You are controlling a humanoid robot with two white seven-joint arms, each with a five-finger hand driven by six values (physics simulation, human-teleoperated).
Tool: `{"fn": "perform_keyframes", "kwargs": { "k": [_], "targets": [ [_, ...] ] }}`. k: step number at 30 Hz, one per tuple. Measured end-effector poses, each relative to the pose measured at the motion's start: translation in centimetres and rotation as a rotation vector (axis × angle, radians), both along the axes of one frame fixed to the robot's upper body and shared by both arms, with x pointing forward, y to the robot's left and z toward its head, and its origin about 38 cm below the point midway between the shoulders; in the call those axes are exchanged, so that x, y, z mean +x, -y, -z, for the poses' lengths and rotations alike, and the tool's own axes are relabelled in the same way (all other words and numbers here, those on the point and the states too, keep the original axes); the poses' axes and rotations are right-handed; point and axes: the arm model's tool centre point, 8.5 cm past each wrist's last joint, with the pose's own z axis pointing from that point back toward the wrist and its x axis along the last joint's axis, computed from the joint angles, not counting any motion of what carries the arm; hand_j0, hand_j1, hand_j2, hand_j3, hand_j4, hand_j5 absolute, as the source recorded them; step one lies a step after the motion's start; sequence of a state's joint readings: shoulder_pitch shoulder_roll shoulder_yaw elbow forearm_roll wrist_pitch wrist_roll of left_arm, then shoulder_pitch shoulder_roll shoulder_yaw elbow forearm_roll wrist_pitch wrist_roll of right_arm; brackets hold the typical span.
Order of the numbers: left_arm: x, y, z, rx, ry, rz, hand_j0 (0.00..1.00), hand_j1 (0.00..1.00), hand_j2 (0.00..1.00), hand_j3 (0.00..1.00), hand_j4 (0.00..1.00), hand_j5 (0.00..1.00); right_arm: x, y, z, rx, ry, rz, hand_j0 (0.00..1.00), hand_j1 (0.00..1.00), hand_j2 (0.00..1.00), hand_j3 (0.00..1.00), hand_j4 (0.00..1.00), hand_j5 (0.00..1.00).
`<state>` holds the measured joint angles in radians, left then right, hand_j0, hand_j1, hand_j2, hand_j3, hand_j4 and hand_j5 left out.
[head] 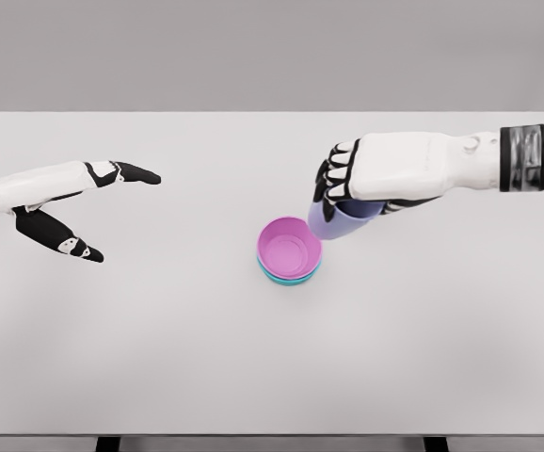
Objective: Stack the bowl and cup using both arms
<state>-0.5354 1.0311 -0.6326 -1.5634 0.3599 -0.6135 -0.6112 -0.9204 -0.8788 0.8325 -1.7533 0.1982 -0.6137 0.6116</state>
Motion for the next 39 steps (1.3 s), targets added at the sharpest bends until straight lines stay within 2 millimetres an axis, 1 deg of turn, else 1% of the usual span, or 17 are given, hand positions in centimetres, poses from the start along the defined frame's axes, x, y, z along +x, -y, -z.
{"fn": "perform_keyframes", "kwargs": {
  "k": [9,15,21,29,35,39],
  "targets": [
    [0.0,0.0,0.0,-0.001,0.000,0.001,1.00,1.00,1.00,1.00,1.00,1.00,-0.4,-0.5,-0.3,0.064,-0.056,-0.025,0.59,0.59,0.59,0.59,0.59,0.59],
    [0.0,0.0,0.1,-0.001,-0.001,0.001,1.00,1.00,1.00,1.00,1.00,1.00,-0.6,-2.0,0.4,0.084,-0.089,-0.065,0.59,0.59,0.59,0.59,0.59,0.59],
    [0.0,0.1,0.1,-0.001,-0.001,0.001,1.00,1.00,1.00,1.00,1.00,1.00,-0.7,-3.0,1.2,0.081,-0.109,-0.086,0.59,0.59,0.59,0.59,0.59,0.59],
    [0.0,0.1,0.1,-0.001,-0.002,0.002,1.00,1.00,1.00,1.00,1.00,1.00,1.1,-3.3,2.1,0.071,-0.127,-0.054,0.61,0.61,0.61,0.61,0.61,0.61],
    [0.0,0.1,0.1,-0.001,-0.002,0.002,1.00,1.00,1.00,1.00,1.00,1.00,1.5,-3.7,3.5,0.054,-0.159,-0.050,0.62,0.62,0.62,0.62,0.62,0.62],
    [0.0,0.1,0.1,-0.001,-0.002,0.002,1.00,1.00,1.00,1.00,1.00,1.00,1.8,-4.1,3.5,0.051,-0.161,-0.050,0.64,0.64,0.64,0.64,0.64,0.64]
  ]
}}
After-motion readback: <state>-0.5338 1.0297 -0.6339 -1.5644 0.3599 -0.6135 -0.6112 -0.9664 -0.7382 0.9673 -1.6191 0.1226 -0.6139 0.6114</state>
